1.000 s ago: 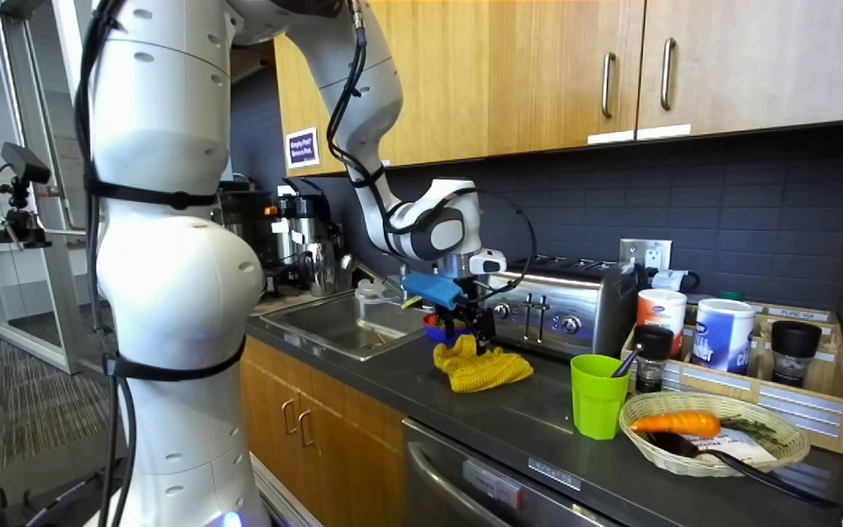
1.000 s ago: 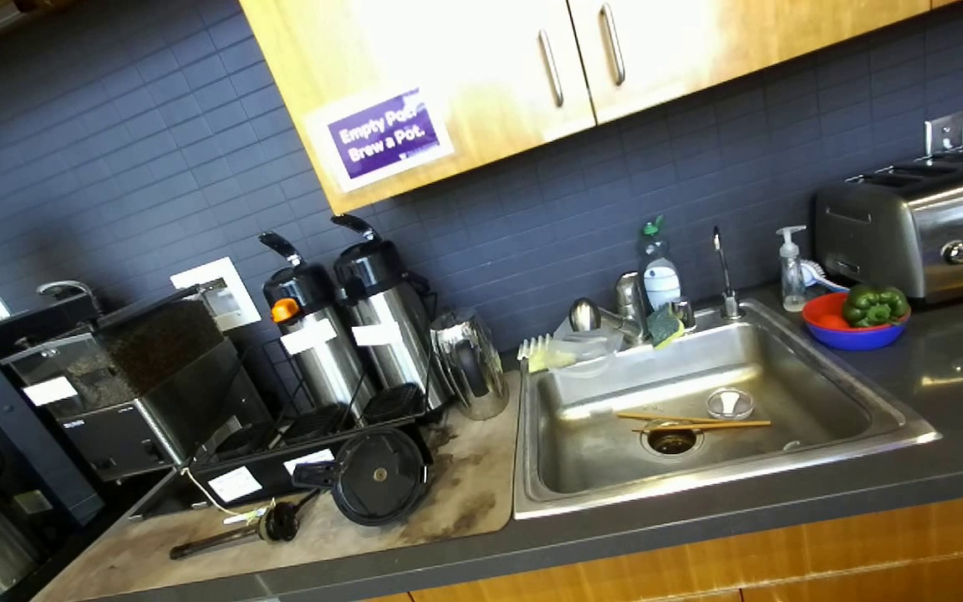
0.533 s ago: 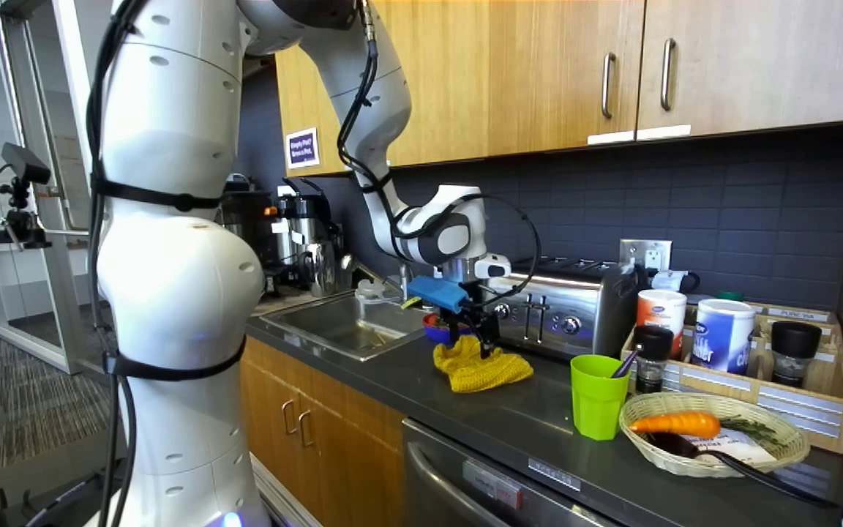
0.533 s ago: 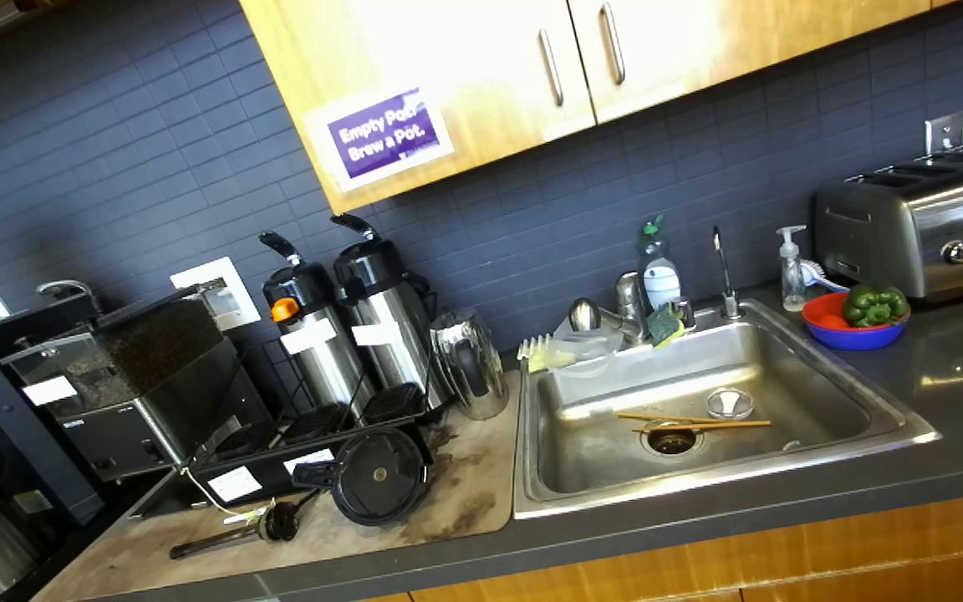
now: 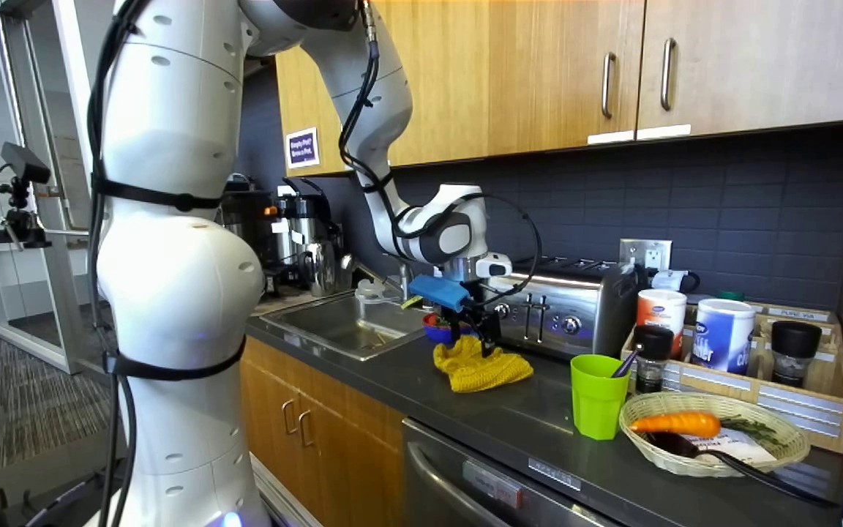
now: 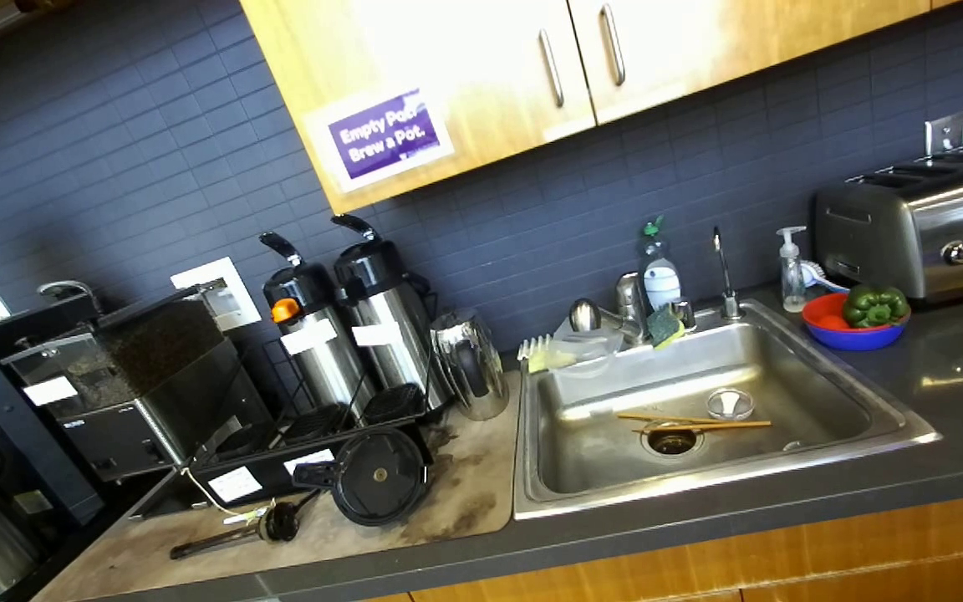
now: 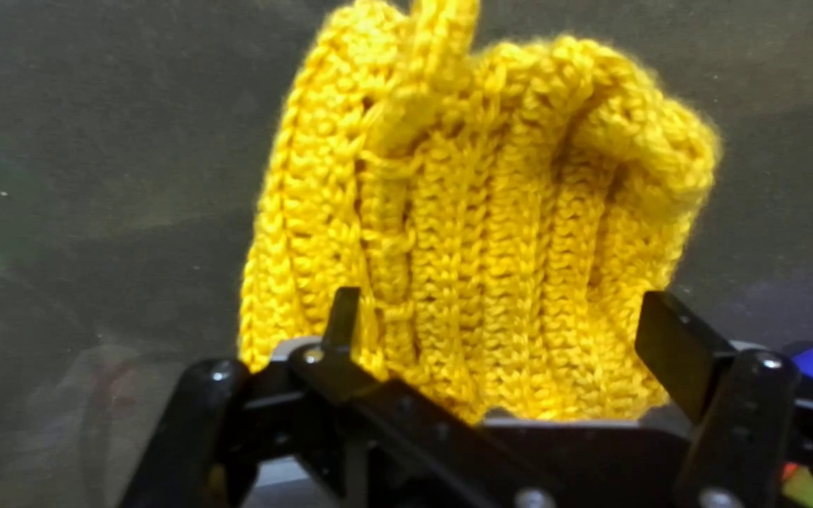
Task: Use the yellow towel to wipe the kitchen counter surface
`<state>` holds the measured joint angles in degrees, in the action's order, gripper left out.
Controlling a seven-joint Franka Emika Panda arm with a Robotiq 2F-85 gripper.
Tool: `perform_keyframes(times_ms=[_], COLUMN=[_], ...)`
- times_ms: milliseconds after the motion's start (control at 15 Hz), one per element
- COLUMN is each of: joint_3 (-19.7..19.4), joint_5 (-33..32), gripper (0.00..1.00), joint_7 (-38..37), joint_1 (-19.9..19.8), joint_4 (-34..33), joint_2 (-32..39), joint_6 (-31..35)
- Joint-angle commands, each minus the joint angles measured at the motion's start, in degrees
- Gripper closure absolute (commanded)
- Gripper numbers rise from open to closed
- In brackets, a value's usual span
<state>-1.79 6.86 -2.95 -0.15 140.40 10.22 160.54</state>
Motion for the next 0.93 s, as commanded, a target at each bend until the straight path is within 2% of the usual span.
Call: perform_keyframes(times_ms=[0,333,867], joint_3=[0.42,1.04,-0.06], joint_5=[-0.31,0.77,-1.43], gripper=[0.00,0.00,0.00], joint_7=[-0.29,1.36,0.57], joint_1=[-0.43,-0.90,-1.00], joint_4=[-0.03,-1.61,-4.21], joint_2=[-0.06,2.50,7.62], joint_6=[-0.12,1.83,5.07])
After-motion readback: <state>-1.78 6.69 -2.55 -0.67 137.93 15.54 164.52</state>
